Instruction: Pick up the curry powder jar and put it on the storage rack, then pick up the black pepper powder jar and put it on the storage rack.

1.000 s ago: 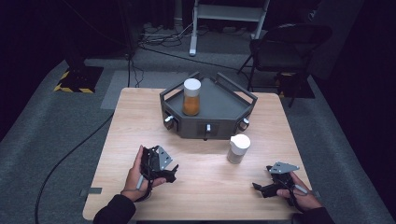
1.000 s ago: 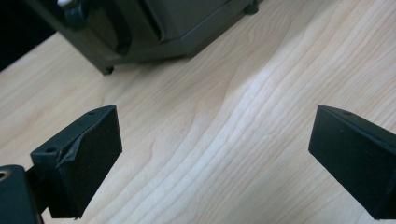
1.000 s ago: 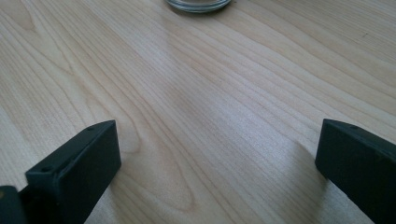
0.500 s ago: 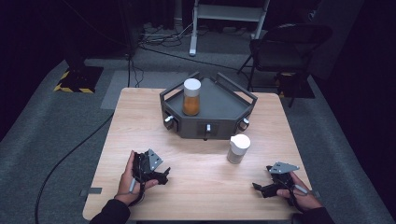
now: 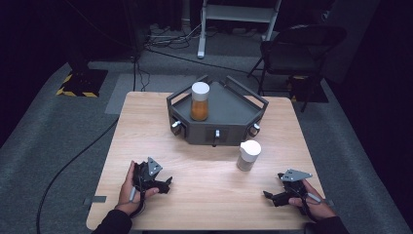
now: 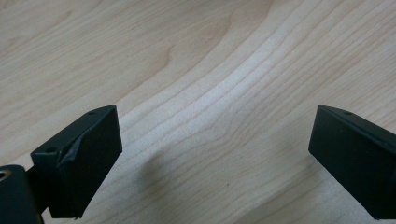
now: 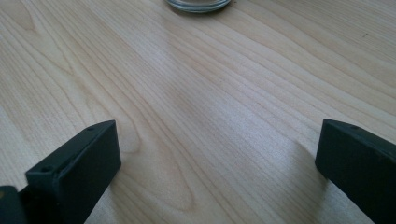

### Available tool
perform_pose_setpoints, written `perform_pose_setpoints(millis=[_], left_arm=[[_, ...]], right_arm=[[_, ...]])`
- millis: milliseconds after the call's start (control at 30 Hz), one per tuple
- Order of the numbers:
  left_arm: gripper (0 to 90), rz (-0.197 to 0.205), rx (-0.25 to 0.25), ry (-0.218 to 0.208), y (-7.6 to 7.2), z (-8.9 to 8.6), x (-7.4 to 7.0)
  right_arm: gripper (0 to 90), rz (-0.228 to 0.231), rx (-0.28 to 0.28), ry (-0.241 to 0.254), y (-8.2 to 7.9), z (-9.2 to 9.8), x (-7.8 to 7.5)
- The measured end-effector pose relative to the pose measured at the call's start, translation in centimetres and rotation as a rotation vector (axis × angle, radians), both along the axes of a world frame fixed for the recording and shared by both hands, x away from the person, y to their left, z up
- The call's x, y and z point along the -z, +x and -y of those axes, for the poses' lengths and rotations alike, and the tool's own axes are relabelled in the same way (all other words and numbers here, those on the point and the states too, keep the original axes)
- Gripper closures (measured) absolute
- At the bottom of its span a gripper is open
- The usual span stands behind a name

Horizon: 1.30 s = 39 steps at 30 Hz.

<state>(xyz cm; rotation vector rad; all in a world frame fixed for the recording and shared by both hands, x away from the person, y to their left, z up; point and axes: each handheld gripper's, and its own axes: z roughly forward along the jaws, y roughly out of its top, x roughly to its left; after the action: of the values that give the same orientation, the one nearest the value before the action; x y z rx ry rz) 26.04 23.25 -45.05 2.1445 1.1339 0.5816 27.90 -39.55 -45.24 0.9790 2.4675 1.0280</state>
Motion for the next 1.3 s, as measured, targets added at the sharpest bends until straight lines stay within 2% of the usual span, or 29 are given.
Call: perform_pose_setpoints(millis=[100,233,367,1300], left_arm=[[2.7,-0.023,0.0,-0.004,0.3,-0.3,0.1],[2.3,-0.038,-0.008,-0.036,0.6,-1.0,0.3],[1.3,-0.082,-0.012,-0.069,1.3,-1.8,0.3],[0.4,-0.085,-0.005,-0.068,1.4,-1.9,0.2]], right_arm=[[0.0,0.0,0.0,0.0,0.0,0.0,0.0],[0.0,0.0,0.0,0.0,0.0,0.0,0.0],[0.0,0.0,0.0,0.0,0.0,0.0,0.0],[0.0,0.0,-0.003,0.0,0.0,0.1,0.0]])
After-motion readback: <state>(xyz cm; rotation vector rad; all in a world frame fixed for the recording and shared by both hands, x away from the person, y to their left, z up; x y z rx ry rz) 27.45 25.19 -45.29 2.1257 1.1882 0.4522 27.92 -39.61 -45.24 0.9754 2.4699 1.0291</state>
